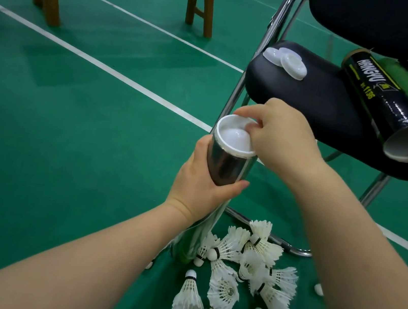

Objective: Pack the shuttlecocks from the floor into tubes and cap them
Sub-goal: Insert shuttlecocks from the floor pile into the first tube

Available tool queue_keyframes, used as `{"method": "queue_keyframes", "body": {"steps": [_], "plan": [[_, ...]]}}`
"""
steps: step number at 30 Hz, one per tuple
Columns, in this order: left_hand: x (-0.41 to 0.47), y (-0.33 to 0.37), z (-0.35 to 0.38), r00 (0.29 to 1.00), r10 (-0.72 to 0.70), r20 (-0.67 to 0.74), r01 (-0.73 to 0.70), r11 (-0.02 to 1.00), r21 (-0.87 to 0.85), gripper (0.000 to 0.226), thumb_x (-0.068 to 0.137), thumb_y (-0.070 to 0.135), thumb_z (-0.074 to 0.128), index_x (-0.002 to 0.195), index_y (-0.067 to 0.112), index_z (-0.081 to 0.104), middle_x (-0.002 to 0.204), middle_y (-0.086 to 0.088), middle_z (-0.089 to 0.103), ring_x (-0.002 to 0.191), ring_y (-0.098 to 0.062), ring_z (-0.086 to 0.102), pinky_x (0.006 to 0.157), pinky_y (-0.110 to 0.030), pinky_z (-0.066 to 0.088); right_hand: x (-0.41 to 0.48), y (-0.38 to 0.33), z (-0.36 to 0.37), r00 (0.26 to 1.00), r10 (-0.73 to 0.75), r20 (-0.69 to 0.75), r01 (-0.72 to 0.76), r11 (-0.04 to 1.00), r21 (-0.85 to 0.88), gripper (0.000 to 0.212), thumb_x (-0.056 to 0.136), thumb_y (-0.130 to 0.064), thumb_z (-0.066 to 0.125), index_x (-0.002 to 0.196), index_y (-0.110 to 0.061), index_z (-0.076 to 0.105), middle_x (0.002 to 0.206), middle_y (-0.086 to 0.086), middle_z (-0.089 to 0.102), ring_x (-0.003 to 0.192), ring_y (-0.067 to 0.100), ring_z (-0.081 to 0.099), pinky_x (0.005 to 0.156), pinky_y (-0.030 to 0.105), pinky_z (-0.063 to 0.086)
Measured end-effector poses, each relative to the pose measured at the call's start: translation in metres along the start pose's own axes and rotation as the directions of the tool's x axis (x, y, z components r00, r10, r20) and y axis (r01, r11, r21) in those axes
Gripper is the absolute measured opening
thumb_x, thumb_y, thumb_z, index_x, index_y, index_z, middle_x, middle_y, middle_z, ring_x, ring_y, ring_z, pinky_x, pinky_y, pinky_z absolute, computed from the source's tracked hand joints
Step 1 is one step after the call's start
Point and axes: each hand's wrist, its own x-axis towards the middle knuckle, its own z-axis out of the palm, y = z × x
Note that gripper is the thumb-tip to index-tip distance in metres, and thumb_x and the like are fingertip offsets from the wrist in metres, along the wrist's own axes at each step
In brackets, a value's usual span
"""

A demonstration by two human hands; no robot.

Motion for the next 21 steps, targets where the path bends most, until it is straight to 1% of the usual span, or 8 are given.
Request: {"method": "queue_keyframes", "body": {"steps": [4, 6, 8, 9, 11, 13, 16, 21], "plan": [[0.002, 0.0, -0.001, 1.0, -0.004, 0.001, 0.004, 1.0, 0.004, 0.082, 0.068, 0.034, 0.079, 0.132, 0.02, 0.03, 0.108, 0.006, 0.049, 0.096, -0.017, 0.05, 0.082, -0.029, 0.044, -0.002, -0.008, -0.003, 0.996, -0.056, 0.074, 0.064, 0.992, -0.108, 0.04, 0.088, -0.005, 0.044, 0.12, -0.022, 0.062, 0.113, 0.007, 0.061, 0.106, 0.031, 0.053, 0.085, 0.038, 0.047], [0.004, 0.0, -0.002, 1.0, -0.004, 0.007, 0.004, 1.0, 0.008, 0.083, 0.068, 0.036, 0.078, 0.133, 0.019, 0.029, 0.113, 0.001, 0.053, 0.101, -0.022, 0.053, 0.084, -0.033, 0.047, -0.003, -0.011, -0.004, 0.993, -0.038, 0.111, 0.05, 0.993, -0.106, 0.031, 0.09, -0.01, 0.041, 0.112, -0.013, 0.062, 0.115, 0.011, 0.063, 0.104, 0.032, 0.054, 0.086, 0.04, 0.047], [0.005, 0.001, 0.0, 1.0, -0.002, 0.03, 0.001, 1.0, 0.017, 0.084, 0.068, 0.038, 0.078, 0.133, 0.019, 0.029, 0.118, -0.002, 0.055, 0.103, -0.023, 0.054, 0.086, -0.035, 0.048, -0.003, -0.016, -0.006, 0.986, -0.025, 0.163, 0.035, 0.998, -0.061, 0.028, 0.094, -0.023, 0.035, 0.096, -0.01, 0.059, 0.104, 0.013, 0.063, 0.092, 0.032, 0.053, 0.076, 0.036, 0.045], [0.006, 0.002, 0.001, 0.999, -0.004, 0.041, 0.003, 1.0, 0.017, 0.083, 0.068, 0.038, 0.078, 0.132, 0.019, 0.03, 0.118, -0.002, 0.056, 0.103, -0.022, 0.054, 0.086, -0.035, 0.048, -0.004, -0.019, -0.006, 0.981, -0.012, 0.193, 0.019, 0.999, -0.035, 0.034, 0.094, -0.033, 0.033, 0.097, -0.012, 0.059, 0.105, 0.013, 0.062, 0.093, 0.033, 0.053, 0.075, 0.036, 0.044], [0.007, 0.002, 0.004, 0.999, -0.028, 0.044, 0.028, 1.0, -0.005, 0.082, 0.066, 0.038, 0.079, 0.131, 0.02, 0.033, 0.115, 0.001, 0.058, 0.103, -0.019, 0.056, 0.087, -0.035, 0.048, -0.006, -0.023, -0.005, 0.969, 0.02, 0.247, -0.006, 0.998, -0.056, 0.052, 0.09, -0.057, 0.032, 0.122, -0.023, 0.055, 0.125, 0.008, 0.058, 0.112, 0.031, 0.052, 0.086, 0.037, 0.043], [0.007, -0.001, 0.006, 0.998, -0.047, 0.034, 0.048, 0.998, -0.029, 0.08, 0.064, 0.04, 0.079, 0.13, 0.02, 0.037, 0.11, 0.002, 0.061, 0.102, -0.017, 0.059, 0.087, -0.036, 0.05, -0.009, -0.026, -0.001, 0.965, 0.005, 0.262, 0.029, 0.992, -0.125, 0.069, 0.082, -0.073, 0.034, 0.131, -0.026, 0.049, 0.131, 0.003, 0.055, 0.119, 0.027, 0.05, 0.089, 0.038, 0.041], [0.007, -0.002, 0.006, 0.999, -0.015, 0.032, 0.016, 0.999, -0.032, 0.069, 0.065, 0.038, 0.077, 0.122, 0.02, 0.042, 0.106, 0.001, 0.06, 0.097, -0.019, 0.059, 0.079, -0.035, 0.051, -0.01, -0.024, 0.006, 0.979, -0.046, 0.198, 0.074, 0.988, -0.137, 0.063, 0.081, -0.066, 0.044, 0.127, -0.024, 0.051, 0.129, 0.0, 0.055, 0.116, 0.026, 0.05, 0.084, 0.034, 0.04], [0.009, 0.001, 0.006, 1.0, 0.001, 0.025, -0.001, 1.0, 0.006, 0.082, 0.063, 0.039, 0.074, 0.133, 0.016, 0.037, 0.11, 0.001, 0.06, 0.095, -0.019, 0.059, 0.074, -0.028, 0.046, -0.008, -0.017, 0.015, 0.988, -0.093, 0.127, 0.11, 0.984, -0.139, 0.047, 0.086, -0.048, 0.047, 0.129, -0.03, 0.045, 0.122, 0.001, 0.052, 0.107, 0.027, 0.05, 0.078, 0.03, 0.032]]}}
